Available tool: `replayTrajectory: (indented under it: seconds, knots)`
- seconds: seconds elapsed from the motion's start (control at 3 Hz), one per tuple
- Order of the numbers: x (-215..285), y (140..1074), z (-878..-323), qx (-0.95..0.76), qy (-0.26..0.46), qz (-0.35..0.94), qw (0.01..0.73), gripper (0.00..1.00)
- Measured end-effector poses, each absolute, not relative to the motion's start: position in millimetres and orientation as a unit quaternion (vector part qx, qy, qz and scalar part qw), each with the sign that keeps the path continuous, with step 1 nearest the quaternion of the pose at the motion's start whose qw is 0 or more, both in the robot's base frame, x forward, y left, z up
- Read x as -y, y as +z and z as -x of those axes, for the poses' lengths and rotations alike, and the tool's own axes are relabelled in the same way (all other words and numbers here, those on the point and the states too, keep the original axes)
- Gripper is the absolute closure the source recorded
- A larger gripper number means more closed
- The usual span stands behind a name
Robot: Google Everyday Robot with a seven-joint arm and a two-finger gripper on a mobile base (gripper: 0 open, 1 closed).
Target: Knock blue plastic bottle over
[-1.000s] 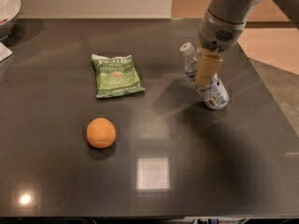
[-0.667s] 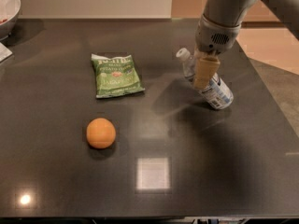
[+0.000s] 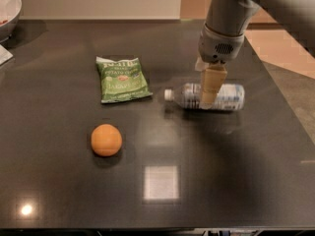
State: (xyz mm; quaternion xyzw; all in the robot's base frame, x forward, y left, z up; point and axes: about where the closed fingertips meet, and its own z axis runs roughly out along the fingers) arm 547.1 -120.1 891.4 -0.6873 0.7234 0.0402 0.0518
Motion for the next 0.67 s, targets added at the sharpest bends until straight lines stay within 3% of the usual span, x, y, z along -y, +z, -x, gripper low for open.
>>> replayTrajectory:
  seconds: [0.67]
  knots:
    - [104.7,883.8,-543.0,-0.718,0.067,0.690,0.068,0.00]
